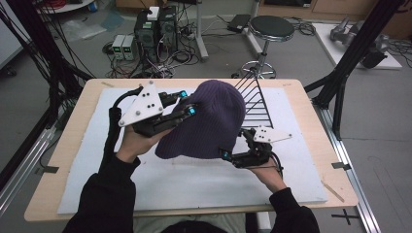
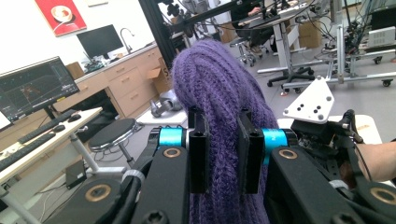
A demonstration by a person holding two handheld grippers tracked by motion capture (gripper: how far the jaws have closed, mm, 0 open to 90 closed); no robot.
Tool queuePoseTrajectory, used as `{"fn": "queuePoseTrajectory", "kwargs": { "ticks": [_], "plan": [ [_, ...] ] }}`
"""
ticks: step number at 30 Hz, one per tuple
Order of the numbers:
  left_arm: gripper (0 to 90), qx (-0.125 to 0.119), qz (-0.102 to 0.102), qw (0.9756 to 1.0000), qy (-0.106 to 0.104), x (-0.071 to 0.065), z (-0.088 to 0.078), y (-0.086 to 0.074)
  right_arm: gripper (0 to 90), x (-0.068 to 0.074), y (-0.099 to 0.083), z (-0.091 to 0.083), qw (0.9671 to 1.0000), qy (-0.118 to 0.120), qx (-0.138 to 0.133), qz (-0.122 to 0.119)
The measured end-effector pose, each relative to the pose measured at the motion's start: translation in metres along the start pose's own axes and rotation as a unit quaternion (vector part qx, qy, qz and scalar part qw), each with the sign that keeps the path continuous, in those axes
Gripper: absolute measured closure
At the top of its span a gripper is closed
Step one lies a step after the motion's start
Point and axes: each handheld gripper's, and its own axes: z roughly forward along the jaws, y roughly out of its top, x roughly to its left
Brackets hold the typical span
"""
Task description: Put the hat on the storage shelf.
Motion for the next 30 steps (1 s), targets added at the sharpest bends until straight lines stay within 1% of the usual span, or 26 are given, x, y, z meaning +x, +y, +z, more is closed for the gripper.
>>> {"fn": "queuePoseTrajectory", "kwargs": {
  "ticks": [1, 2, 3, 4, 5, 6, 7, 9, 11, 12, 14, 15, 17, 19, 20, 22, 23, 24, 25, 28, 29, 30],
  "plan": [
    [78.2, 0.0, -0.002, 1.0, -0.001, 0.0, 0.0, 0.0, 34.4, 0.002, 0.001, -0.001, 1.0, 0.005, 0.003, -0.004],
    [78.2, 0.001, -0.002, 1.0, 0.001, 0.0, 0.001, -0.001, 34.4, 0.002, 0.001, -0.001, 1.0, 0.005, 0.003, -0.004],
    [78.2, 0.002, -0.002, 1.0, 0.001, 0.0, 0.001, -0.001, 54.1, 0.004, 0.002, -0.002, 0.9999, 0.01, 0.006, 0.005],
    [78.2, 0.002, -0.002, 1.0, 0.002, 0.0, 0.001, -0.002, 54.1, 0.004, 0.002, -0.002, 0.9999, 0.01, 0.006, 0.005],
    [78.3, 0.003, -0.002, 1.0, 0.002, 0.001, 0.002, -0.002, 73.4, 0.004, 0.003, -0.004, 0.9998, 0.013, 0.013, 0.006],
    [78.2, 0.003, -0.003, 1.0, 0.004, 0.001, 0.002, -0.003, 78.8, 0.004, 0.003, -0.005, 0.9999, 0.009, 0.014, 0.004],
    [78.2, 0.003, -0.004, 1.0, 0.006, 0.002, 0.002, -0.003, 80.6, 0.004, 0.004, -0.006, 0.9999, 0.006, 0.013, 0.009],
    [77.9, 0.001, -0.005, 1.0, 0.007, 0.002, 0.001, -0.003, 81.5, 0.003, 0.005, -0.008, 0.9996, 0.009, 0.015, 0.022],
    [77.9, 0.001, -0.006, 1.0, 0.007, 0.002, 0.002, -0.004, 81.8, 0.002, 0.006, -0.008, 0.9995, 0.013, 0.018, 0.023],
    [77.9, 0.002, -0.004, 1.0, 0.008, 0.002, 0.002, -0.003, 81.8, 0.003, 0.007, -0.008, 0.9995, 0.014, 0.021, 0.02],
    [77.9, 0.002, -0.005, 0.9999, 0.01, 0.002, 0.002, -0.004, 81.9, 0.004, 0.008, -0.008, 0.9996, 0.009, 0.024, 0.011],
    [77.9, 0.003, -0.004, 0.9999, 0.01, 0.003, 0.001, -0.004, 81.9, 0.004, 0.008, -0.008, 0.9996, 0.009, 0.024, 0.011],
    [77.9, 0.0, -0.006, 0.9999, 0.013, 0.003, 0.001, -0.004, 82.0, 0.003, 0.012, -0.01, 0.9997, 0.004, 0.025, 0.0],
    [77.9, -0.001, -0.006, 0.9999, 0.015, 0.005, 0.001, -0.004, 82.0, 0.003, 0.013, -0.011, 0.9997, 0.002, 0.026, -0.002],
    [77.9, -0.002, -0.007, 0.9998, 0.016, 0.005, 0.0, -0.004, 82.0, 0.001, 0.016, -0.013, 0.9997, -0.005, 0.024, -0.009],
    [77.9, -0.004, -0.012, 0.9998, 0.016, 0.007, 0.001, -0.004, 82.0, 0.001, 0.018, -0.014, 0.9996, -0.005, 0.024, -0.011],
    [77.9, -0.002, -0.014, 0.9998, 0.015, 0.009, 0.001, -0.003, 82.0, -0.001, 0.022, -0.017, 0.9995, -0.01, 0.026, -0.013],
    [77.9, -0.003, -0.014, 0.9998, 0.017, 0.01, 0.002, -0.002, 82.0, -0.002, 0.025, -0.018, 0.9993, -0.016, 0.025, -0.022],
    [77.9, -0.002, -0.014, 0.9997, 0.018, 0.012, 0.002, -0.001, 82.0, -0.002, 0.025, -0.018, 0.9993, -0.016, 0.025, -0.022],
    [77.9, -0.004, -0.011, 0.9997, 0.021, 0.015, 0.002, 0.004, 82.0, -0.005, 0.032, -0.023, 0.9993, -0.021, 0.02, -0.024],
    [78.0, -0.006, -0.008, 0.9997, 0.023, 0.016, 0.003, 0.006, 82.0, -0.008, 0.037, -0.025, 0.999, -0.028, 0.018, -0.03],
    [78.0, -0.006, -0.007, 0.9997, 0.023, 0.016, 0.003, 0.007, 82.0, -0.008, 0.037, -0.025, 0.999, -0.028, 0.018, -0.03]
  ]
}}
